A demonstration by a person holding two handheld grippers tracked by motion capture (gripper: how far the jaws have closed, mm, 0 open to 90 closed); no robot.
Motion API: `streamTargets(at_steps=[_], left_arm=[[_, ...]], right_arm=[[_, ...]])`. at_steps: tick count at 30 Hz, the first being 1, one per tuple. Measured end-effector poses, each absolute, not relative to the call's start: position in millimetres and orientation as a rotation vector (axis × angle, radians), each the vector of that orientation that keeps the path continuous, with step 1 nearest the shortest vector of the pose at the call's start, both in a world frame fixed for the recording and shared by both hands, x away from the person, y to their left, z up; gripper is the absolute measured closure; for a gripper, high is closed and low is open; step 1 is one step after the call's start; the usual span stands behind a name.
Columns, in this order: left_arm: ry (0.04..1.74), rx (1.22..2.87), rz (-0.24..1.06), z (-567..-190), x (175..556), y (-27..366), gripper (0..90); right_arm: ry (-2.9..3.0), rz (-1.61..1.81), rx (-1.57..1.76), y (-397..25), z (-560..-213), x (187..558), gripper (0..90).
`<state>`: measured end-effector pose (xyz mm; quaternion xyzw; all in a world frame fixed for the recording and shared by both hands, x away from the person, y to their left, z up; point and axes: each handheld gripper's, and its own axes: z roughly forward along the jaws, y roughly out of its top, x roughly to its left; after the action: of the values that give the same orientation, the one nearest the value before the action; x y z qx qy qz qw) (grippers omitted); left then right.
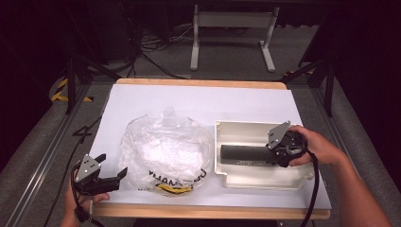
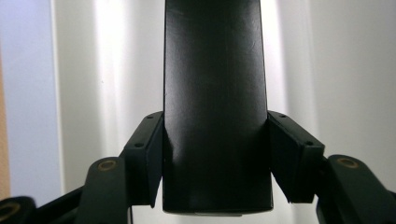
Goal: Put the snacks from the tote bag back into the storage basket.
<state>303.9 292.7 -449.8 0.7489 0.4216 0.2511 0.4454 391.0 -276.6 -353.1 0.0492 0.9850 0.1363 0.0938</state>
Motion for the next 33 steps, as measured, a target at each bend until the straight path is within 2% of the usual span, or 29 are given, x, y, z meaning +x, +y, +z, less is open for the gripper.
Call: streamTargets(at_steps=[18,33], left_arm=[[1.047,1.851,0.617,-449.5,303.5,292.7,8.1],[1.067,1.835,0.600,-451.3,304.7,296.1,7.8]], right_arm=[[2.874,0.268,0.128,-268.7,-360.6,396.5,41.7],[2.839,0.353,0.134,-266.6,-354.9,396.4,40.7]])
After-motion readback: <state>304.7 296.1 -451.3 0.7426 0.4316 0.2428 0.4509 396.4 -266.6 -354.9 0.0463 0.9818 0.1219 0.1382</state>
